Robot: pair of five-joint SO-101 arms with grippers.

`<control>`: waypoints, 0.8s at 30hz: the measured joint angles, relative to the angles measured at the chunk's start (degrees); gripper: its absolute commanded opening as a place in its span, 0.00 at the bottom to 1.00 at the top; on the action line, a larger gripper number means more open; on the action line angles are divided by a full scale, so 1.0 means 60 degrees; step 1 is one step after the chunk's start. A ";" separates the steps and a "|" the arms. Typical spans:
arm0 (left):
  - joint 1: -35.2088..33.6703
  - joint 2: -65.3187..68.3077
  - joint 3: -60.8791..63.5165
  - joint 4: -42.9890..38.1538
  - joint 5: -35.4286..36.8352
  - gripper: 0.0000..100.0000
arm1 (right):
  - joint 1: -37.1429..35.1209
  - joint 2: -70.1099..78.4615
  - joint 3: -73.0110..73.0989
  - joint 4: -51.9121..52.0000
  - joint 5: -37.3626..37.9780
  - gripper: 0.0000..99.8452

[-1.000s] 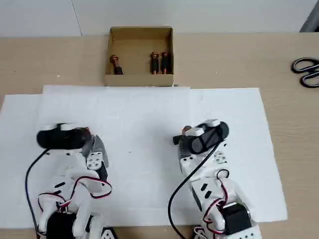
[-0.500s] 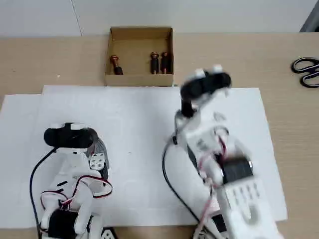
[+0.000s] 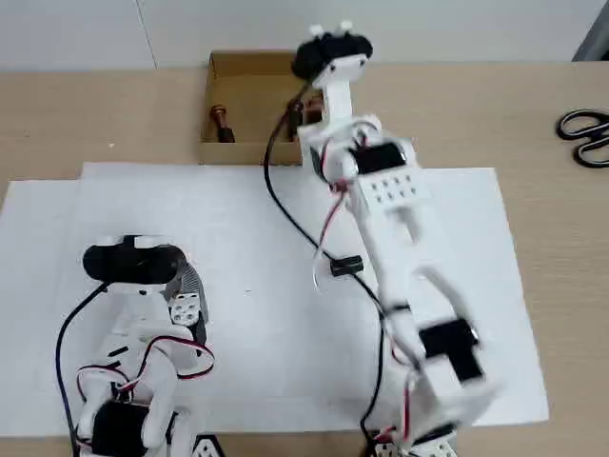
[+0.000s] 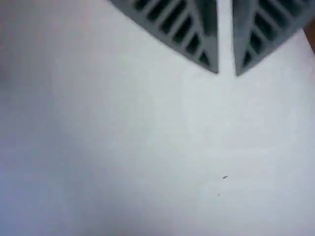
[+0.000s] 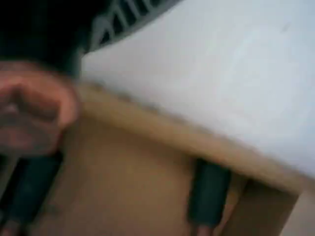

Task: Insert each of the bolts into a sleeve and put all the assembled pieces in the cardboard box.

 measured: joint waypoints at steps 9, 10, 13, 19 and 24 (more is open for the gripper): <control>0.0000 0.0000 0.0000 0.0000 0.0000 0.01 | -0.0044 0.5289 -0.6667 -0.0117 0.0337 0.00; 0.0000 0.0000 0.0000 0.0000 0.0000 0.01 | -0.0044 0.5846 -0.7370 -0.0117 0.0337 0.00; 0.0000 0.0000 0.0088 0.0000 0.0000 0.01 | -0.0029 0.7399 -0.9187 -0.0117 0.0337 0.00; 0.0000 0.0000 0.0088 0.0000 0.0000 0.01 | -0.0059 0.9846 -1.1619 -0.0117 0.0337 0.00; 0.0000 0.0000 0.0088 0.0000 0.0000 0.01 | -0.0293 1.0403 -1.2454 0.0557 0.0366 0.00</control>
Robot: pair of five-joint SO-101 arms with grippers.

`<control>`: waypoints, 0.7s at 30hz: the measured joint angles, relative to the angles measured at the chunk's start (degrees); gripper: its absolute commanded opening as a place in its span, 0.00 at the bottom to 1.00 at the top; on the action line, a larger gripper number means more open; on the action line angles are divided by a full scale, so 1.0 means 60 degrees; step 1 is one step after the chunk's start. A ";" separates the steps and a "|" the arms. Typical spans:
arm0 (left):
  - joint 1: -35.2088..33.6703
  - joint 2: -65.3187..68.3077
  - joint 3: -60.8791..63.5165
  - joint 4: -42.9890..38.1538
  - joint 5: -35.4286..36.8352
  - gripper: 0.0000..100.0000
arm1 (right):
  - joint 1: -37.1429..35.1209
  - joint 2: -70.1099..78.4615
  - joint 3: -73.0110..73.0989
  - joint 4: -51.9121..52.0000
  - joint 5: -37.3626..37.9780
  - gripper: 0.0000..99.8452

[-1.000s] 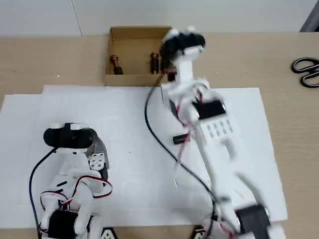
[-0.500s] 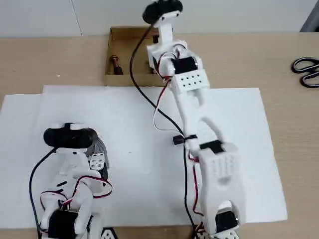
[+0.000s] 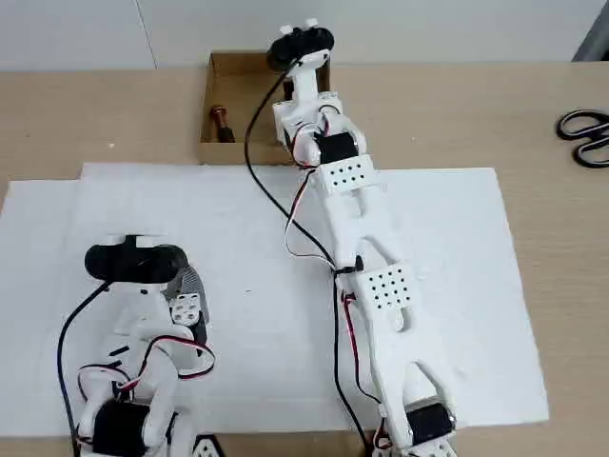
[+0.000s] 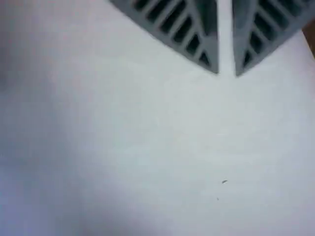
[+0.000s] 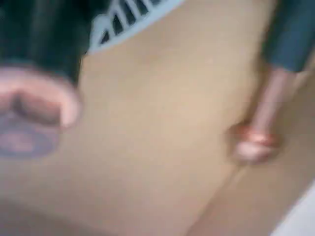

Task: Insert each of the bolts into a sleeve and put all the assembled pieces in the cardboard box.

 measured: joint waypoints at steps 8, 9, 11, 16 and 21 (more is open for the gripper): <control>0.0000 0.0000 0.0000 0.0000 0.0000 0.01 | -0.0308 0.0029 -0.0044 0.1582 0.0000 0.19; 0.0000 0.0000 0.0000 0.0000 0.0000 0.01 | -0.0308 0.0029 -0.0103 0.1788 0.0000 0.23; 0.0000 0.0000 0.0000 0.0000 0.0000 0.01 | -0.0308 0.0015 -0.0278 0.2242 0.0044 0.27; 0.0000 0.0000 0.0000 0.0000 0.0000 0.01 | -0.0278 0.0000 -0.1084 0.3267 0.0410 0.28; 0.0000 0.0000 0.0000 0.0000 0.0000 0.01 | -0.0381 -0.0044 -0.1289 0.3648 0.0484 0.28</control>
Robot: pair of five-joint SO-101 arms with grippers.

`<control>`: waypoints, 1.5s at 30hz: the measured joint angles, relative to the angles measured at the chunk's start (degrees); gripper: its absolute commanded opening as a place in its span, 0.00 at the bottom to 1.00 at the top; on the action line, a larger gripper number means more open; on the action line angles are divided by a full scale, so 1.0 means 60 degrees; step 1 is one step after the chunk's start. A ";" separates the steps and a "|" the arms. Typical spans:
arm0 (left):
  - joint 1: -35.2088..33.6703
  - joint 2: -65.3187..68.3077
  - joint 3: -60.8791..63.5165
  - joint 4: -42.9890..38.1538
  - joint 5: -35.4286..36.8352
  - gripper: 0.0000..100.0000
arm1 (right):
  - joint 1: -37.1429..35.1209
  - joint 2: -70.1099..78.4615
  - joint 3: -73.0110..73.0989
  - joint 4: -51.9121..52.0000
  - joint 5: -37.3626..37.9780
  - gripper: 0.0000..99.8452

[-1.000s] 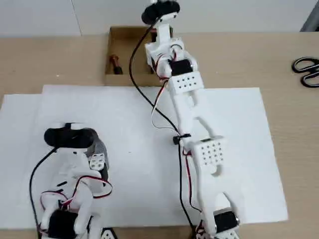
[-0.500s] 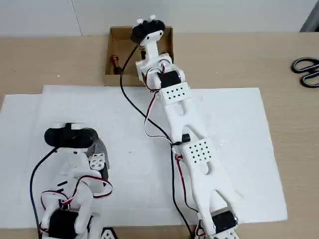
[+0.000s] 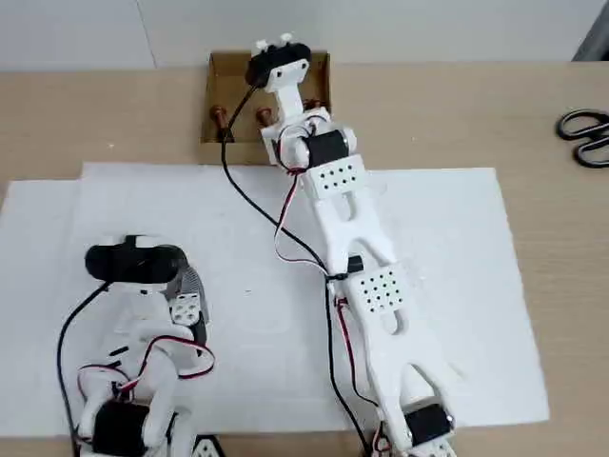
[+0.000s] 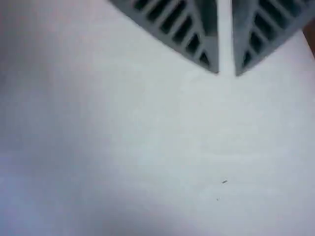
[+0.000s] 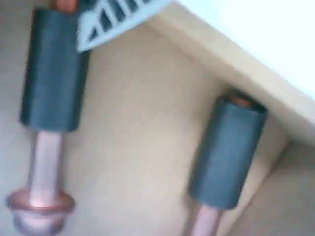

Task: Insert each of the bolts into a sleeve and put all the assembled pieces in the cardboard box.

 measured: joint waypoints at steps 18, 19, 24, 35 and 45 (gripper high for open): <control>0.0000 0.0000 0.0000 0.0000 0.0000 0.01 | -0.0088 -0.2549 0.0000 0.4352 -0.0352 0.27; 0.0000 0.0000 0.0000 0.0000 0.0000 0.01 | -0.0088 -0.2549 0.0000 0.4440 -0.0630 0.27; 0.0000 0.0000 0.0000 0.0000 0.0000 0.01 | -0.0147 -0.2608 0.0293 0.4557 -0.1026 0.27; 0.0000 0.0000 0.0000 0.0000 0.0000 0.01 | -0.0718 -0.6769 0.6300 0.4571 -0.1084 0.27; 0.0000 0.0000 0.0000 0.0000 0.0000 0.01 | -0.0381 -1.0007 1.2147 0.4571 -0.0440 0.27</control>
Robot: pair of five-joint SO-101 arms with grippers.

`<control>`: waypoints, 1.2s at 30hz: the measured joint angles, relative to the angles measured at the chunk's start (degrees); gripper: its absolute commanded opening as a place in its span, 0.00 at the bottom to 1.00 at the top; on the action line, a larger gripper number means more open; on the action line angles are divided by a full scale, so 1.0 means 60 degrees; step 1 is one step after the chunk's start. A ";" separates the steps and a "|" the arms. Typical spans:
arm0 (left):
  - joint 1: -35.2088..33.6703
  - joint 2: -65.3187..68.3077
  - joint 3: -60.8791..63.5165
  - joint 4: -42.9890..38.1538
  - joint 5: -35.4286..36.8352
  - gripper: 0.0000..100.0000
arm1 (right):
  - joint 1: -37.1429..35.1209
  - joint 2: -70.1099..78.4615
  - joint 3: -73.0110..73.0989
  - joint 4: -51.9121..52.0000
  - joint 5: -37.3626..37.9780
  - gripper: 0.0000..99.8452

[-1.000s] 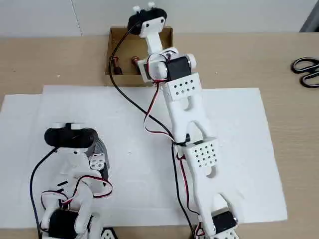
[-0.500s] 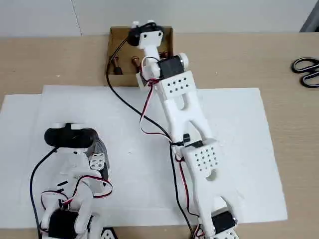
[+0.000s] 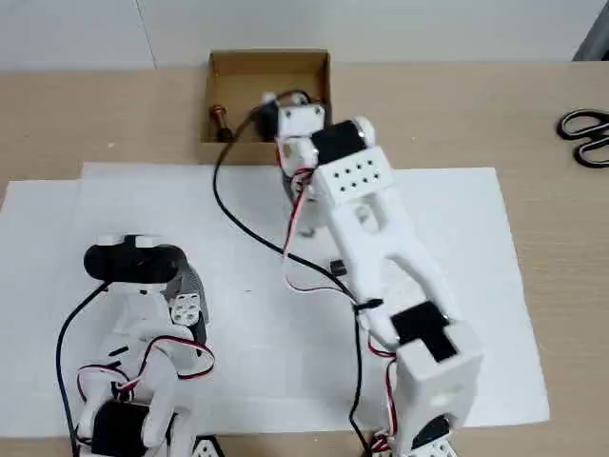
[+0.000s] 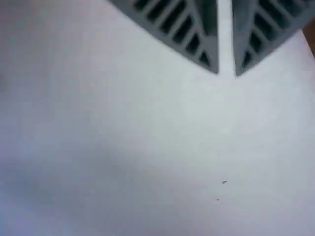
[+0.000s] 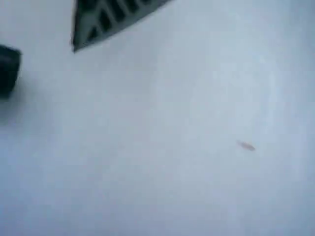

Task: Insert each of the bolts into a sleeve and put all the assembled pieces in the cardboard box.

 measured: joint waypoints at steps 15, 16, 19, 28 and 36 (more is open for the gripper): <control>0.0000 0.0000 0.0000 0.0000 0.0000 0.01 | 0.1289 -0.1582 0.2403 0.0000 0.6637 0.27; 0.0000 0.0000 0.0000 0.0000 0.0000 0.01 | 0.1289 -0.1582 0.2579 0.0000 0.7033 0.27; 0.0000 0.0000 0.0000 0.0000 0.0000 0.01 | 0.1245 -0.1582 0.2989 0.0000 0.8088 0.27; 0.0000 0.0000 0.0000 0.0000 0.0000 0.01 | 0.0982 -0.1582 0.3619 0.0000 1.0711 0.27; 0.0000 0.0000 0.0000 0.0000 0.0000 0.01 | 0.0923 -0.1597 0.3780 -0.0044 1.2264 0.27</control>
